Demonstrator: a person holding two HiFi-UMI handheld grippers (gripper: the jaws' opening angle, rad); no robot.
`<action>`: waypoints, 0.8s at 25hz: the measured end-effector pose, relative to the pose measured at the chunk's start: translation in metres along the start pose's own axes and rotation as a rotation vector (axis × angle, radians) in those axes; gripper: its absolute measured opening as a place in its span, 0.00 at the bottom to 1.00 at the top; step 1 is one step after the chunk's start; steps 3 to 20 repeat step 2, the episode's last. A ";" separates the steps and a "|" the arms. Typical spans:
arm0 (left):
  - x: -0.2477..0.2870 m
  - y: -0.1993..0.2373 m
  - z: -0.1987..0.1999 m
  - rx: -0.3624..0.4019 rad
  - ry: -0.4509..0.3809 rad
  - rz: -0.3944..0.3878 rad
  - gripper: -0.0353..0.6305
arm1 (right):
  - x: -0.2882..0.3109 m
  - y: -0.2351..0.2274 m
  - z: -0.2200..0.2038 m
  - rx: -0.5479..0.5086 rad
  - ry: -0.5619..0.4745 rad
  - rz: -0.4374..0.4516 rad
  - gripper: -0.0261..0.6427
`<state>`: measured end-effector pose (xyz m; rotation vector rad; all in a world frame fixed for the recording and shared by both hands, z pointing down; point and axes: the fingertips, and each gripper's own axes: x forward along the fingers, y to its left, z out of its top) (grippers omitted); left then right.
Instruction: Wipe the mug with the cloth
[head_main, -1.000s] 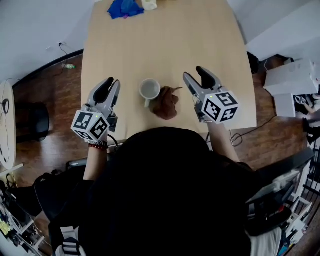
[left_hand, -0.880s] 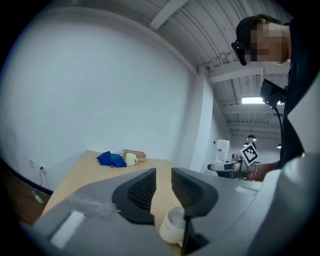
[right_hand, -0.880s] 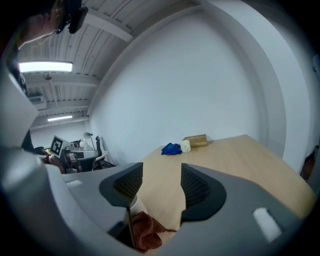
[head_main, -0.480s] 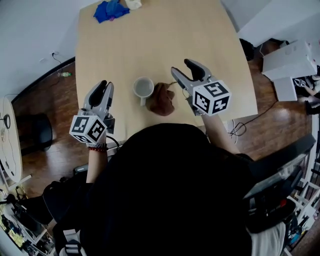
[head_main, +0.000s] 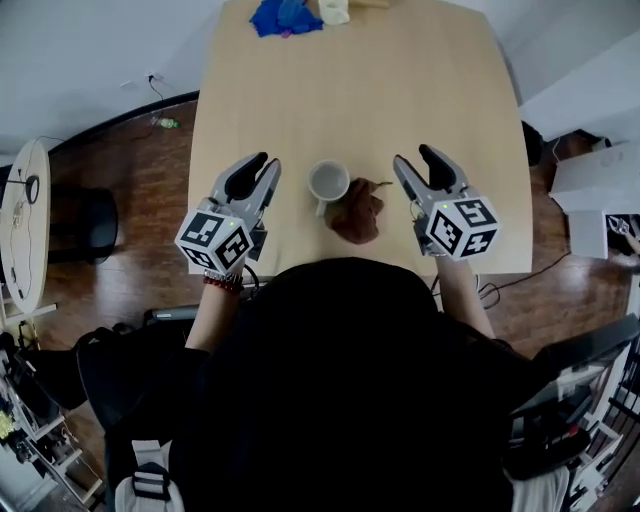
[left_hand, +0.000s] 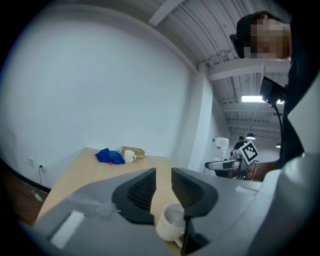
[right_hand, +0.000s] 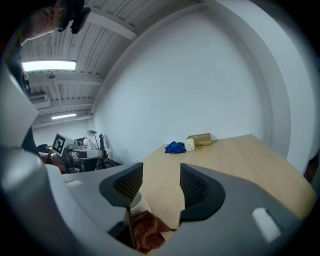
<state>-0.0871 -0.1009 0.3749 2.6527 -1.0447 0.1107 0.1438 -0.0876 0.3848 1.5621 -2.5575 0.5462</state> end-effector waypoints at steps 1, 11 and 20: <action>0.000 0.001 0.001 0.000 -0.002 -0.001 0.19 | 0.002 0.001 0.001 -0.004 0.001 0.004 0.39; 0.001 0.001 0.001 0.001 -0.003 -0.001 0.19 | 0.004 0.002 0.002 -0.008 0.001 0.007 0.39; 0.001 0.001 0.001 0.001 -0.003 -0.001 0.19 | 0.004 0.002 0.002 -0.008 0.001 0.007 0.39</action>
